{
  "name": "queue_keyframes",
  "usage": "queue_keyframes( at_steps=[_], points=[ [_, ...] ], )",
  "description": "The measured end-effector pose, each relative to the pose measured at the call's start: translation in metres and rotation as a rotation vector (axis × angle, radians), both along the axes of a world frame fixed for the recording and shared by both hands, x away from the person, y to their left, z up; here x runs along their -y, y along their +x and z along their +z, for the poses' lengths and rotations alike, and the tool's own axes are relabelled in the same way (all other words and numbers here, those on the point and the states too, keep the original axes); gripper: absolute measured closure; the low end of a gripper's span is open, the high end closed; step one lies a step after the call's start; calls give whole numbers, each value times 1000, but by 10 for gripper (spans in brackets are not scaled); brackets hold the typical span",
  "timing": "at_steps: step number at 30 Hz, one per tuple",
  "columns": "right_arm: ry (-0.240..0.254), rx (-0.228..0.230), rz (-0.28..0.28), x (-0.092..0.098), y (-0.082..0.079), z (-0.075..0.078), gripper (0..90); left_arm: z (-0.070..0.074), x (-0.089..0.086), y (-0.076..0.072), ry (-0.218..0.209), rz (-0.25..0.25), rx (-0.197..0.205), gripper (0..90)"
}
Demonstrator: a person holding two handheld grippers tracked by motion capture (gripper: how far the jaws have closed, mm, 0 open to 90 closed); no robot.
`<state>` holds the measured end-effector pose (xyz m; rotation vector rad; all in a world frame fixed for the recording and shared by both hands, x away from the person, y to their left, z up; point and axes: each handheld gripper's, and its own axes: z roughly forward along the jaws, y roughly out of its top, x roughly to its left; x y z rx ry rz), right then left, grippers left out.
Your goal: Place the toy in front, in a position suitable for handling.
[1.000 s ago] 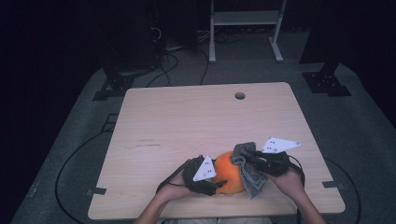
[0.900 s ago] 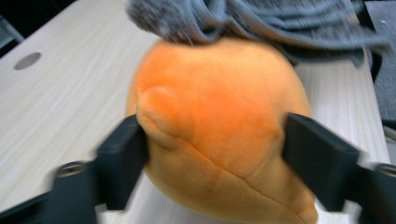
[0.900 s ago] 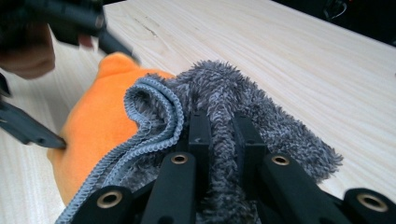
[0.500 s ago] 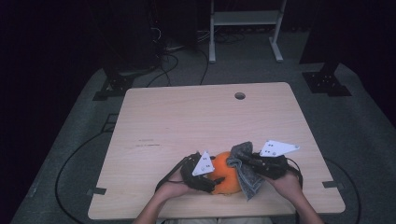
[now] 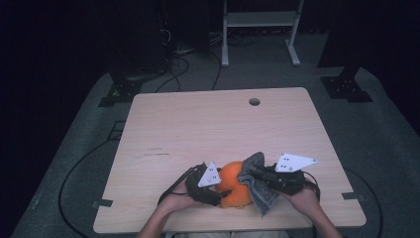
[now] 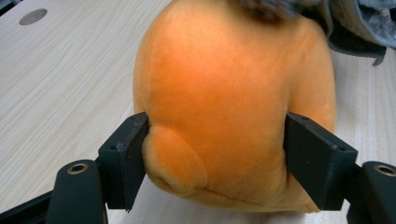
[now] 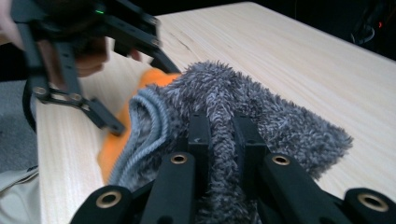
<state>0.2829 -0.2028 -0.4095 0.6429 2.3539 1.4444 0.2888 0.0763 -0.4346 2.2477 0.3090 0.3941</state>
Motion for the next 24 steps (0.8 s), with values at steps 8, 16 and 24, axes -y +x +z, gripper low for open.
queue_keyframes(
  at_steps=[8, 16, 24],
  points=[
    [13, -57, -79, 34, 0, -12, 794, -1, -3, 3, -4, 6, -19, 264],
    [8, -26, 30, 16, -13, -14, 792, -2, -7, 4, -14, 10, -38, 261],
    [-85, -165, -65, 51, -1, -47, 791, -4, -9, 7, -38, 6, -49, 230]
  ],
)
